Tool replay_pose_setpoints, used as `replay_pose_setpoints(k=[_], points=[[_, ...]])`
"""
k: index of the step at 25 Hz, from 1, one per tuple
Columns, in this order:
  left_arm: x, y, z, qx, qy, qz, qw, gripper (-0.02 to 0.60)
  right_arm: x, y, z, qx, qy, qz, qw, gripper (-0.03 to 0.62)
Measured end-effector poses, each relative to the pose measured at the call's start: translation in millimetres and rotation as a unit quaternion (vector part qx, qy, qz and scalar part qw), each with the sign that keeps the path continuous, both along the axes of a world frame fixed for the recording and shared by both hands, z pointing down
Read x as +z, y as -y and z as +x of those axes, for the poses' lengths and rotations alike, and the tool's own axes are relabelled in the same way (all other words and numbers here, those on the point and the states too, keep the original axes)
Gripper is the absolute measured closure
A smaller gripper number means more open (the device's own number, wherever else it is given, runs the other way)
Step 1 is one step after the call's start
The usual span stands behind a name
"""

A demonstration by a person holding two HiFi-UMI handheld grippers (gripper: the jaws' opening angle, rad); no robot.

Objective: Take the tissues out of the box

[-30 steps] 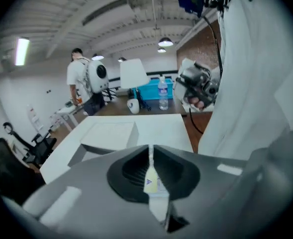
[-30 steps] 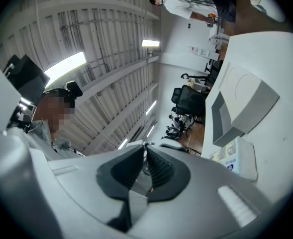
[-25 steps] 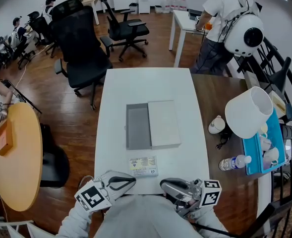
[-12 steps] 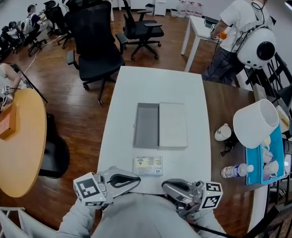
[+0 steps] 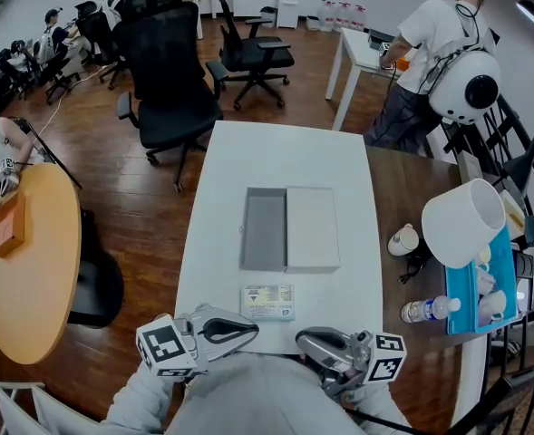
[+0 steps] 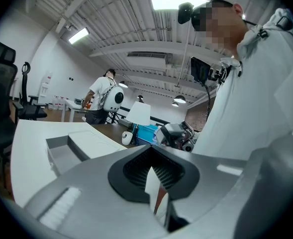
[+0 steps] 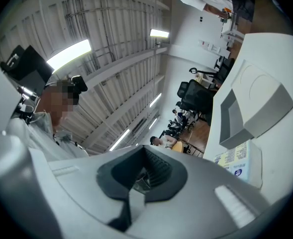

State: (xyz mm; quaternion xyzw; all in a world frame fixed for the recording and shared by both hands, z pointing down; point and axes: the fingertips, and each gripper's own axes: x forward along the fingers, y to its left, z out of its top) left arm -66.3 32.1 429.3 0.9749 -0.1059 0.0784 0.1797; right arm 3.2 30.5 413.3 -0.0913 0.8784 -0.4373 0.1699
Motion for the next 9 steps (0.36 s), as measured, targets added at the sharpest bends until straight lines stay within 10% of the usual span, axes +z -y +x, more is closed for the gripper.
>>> replay_pose_setpoints(k=[9], points=[[1.4,-14.5,-8.5,-0.002,0.017,0.000,0.9999,0.568,0.0,-8.3,-10.5,-0.014,0.009,-0.016,1.000,0.591]])
